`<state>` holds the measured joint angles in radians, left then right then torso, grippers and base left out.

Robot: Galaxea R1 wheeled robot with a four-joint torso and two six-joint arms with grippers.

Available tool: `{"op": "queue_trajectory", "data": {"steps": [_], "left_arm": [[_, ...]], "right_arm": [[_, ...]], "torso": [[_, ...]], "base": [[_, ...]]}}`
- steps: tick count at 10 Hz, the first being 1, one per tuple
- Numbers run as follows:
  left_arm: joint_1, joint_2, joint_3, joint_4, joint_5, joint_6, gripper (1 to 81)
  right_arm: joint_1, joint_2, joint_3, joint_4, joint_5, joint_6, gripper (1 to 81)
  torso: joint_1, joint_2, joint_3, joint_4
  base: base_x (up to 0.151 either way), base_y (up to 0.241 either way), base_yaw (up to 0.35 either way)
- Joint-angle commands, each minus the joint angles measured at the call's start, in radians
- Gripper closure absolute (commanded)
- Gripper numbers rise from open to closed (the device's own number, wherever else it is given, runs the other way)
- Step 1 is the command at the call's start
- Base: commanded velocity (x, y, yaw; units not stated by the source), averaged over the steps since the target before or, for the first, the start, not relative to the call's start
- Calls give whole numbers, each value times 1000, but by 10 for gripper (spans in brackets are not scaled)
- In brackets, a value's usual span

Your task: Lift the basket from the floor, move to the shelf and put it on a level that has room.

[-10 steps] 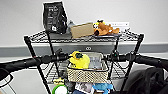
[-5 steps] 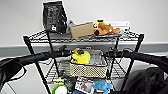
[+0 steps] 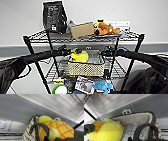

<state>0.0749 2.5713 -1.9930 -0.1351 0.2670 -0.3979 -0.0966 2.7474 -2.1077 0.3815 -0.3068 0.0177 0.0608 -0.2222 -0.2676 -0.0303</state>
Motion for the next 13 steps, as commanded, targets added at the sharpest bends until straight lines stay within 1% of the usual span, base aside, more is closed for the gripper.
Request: {"op": "queue_trajectory", "data": {"steps": [1, 3, 6, 7, 8, 9, 10, 12, 13], "left_arm": [[-238, 41, -76, 48, -61, 7, 811], [-235, 46, -79, 58, -40, 7, 811], [-229, 31, -67, 60, -20, 10, 811], [-227, 23, -47, 61, -20, 10, 10], [-224, 21, -43, 63, -23, 8, 10], [-221, 20, -43, 65, -22, 8, 10], [-217, 20, -43, 61, -25, 8, 10], [-209, 17, -43, 61, -25, 8, 10], [-209, 12, -38, 60, -25, 8, 10]], "right_arm": [[217, 40, -78, -26, 21, -5, 811], [211, 40, -101, -30, 20, -7, 811], [212, 36, -92, -38, 14, -7, 811], [208, 33, -87, -39, 14, -7, 811], [211, 31, -87, -42, 12, -7, 811], [211, 28, -86, -41, -17, -7, 811], [209, 28, -87, -39, -28, -7, 811], [205, 28, -89, -38, -26, -7, 811], [203, 22, -86, -36, -26, -7, 10]], "torso": [[0, 0, 0, 0], [0, 0, 0, 0], [0, 0, 0, 0], [0, 0, 0, 0], [0, 0, 0, 0], [0, 0, 0, 0], [0, 0, 0, 0], [0, 0, 0, 0], [0, 0, 0, 0]], "base": [[0, 0, 0], [0, 0, 0], [0, 0, 0], [0, 0, 0], [0, 0, 0], [0, 0, 0], [0, 0, 0], [0, 0, 0], [0, 0, 0]]}}
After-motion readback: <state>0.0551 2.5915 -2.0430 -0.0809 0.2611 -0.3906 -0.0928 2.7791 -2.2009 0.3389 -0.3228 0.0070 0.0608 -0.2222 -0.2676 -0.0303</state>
